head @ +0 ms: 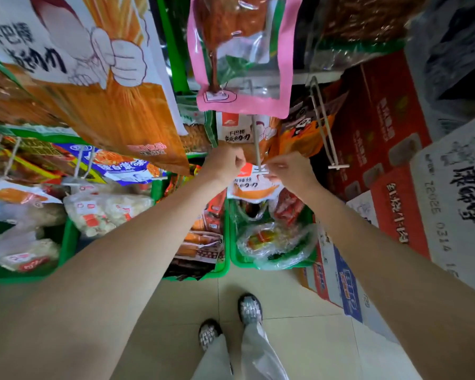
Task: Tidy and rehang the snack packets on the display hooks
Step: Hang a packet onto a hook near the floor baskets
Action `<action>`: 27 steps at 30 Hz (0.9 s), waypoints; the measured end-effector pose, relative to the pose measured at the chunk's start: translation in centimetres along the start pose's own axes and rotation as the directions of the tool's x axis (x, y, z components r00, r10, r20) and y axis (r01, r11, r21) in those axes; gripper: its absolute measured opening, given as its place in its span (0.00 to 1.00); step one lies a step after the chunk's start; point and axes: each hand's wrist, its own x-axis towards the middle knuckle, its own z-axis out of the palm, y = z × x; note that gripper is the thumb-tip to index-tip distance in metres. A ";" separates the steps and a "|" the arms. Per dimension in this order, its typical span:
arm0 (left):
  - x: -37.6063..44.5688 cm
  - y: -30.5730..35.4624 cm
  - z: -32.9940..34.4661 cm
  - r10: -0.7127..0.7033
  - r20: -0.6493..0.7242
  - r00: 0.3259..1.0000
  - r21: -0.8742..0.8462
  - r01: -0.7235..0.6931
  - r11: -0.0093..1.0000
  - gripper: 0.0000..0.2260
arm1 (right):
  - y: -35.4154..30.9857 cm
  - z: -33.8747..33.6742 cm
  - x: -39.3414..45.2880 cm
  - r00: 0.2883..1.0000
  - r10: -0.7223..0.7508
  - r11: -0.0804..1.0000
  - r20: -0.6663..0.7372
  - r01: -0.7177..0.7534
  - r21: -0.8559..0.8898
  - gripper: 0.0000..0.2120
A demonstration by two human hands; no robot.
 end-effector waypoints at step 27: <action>-4.9 -1.5 -0.8 0.127 0.133 0.983 0.191 -0.151 0.970 0.25 | -3.7 -0.6 5.1 0.988 0.127 0.981 -0.088 -0.112 0.158 0.14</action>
